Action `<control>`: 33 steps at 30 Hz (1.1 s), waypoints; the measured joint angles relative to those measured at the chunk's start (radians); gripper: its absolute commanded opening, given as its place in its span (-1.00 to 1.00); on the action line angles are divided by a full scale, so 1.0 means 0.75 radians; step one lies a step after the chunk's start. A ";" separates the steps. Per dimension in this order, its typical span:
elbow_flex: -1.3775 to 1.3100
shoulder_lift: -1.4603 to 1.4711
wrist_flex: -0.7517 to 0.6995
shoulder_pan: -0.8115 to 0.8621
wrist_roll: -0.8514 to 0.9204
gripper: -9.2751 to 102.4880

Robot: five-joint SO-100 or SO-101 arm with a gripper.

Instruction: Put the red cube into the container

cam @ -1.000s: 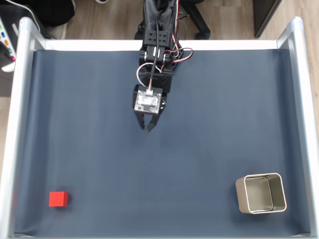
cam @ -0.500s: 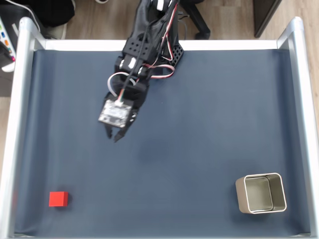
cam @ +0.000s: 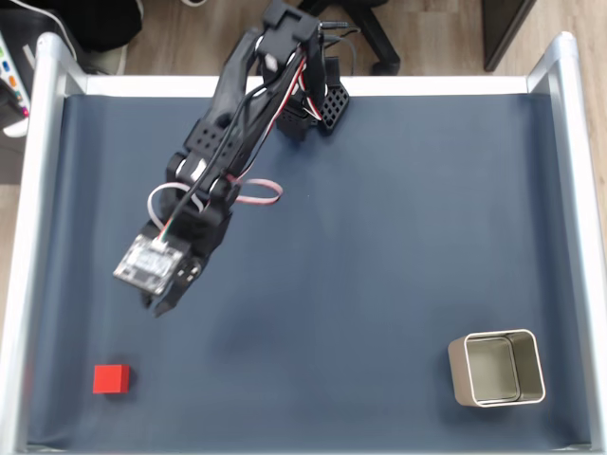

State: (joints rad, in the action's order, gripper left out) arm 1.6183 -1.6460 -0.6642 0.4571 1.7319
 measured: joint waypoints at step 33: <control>-0.423 0.871 0.808 0.221 0.155 -0.18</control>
State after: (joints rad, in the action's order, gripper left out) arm 1.3008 -0.9925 -0.0583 0.6228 1.8484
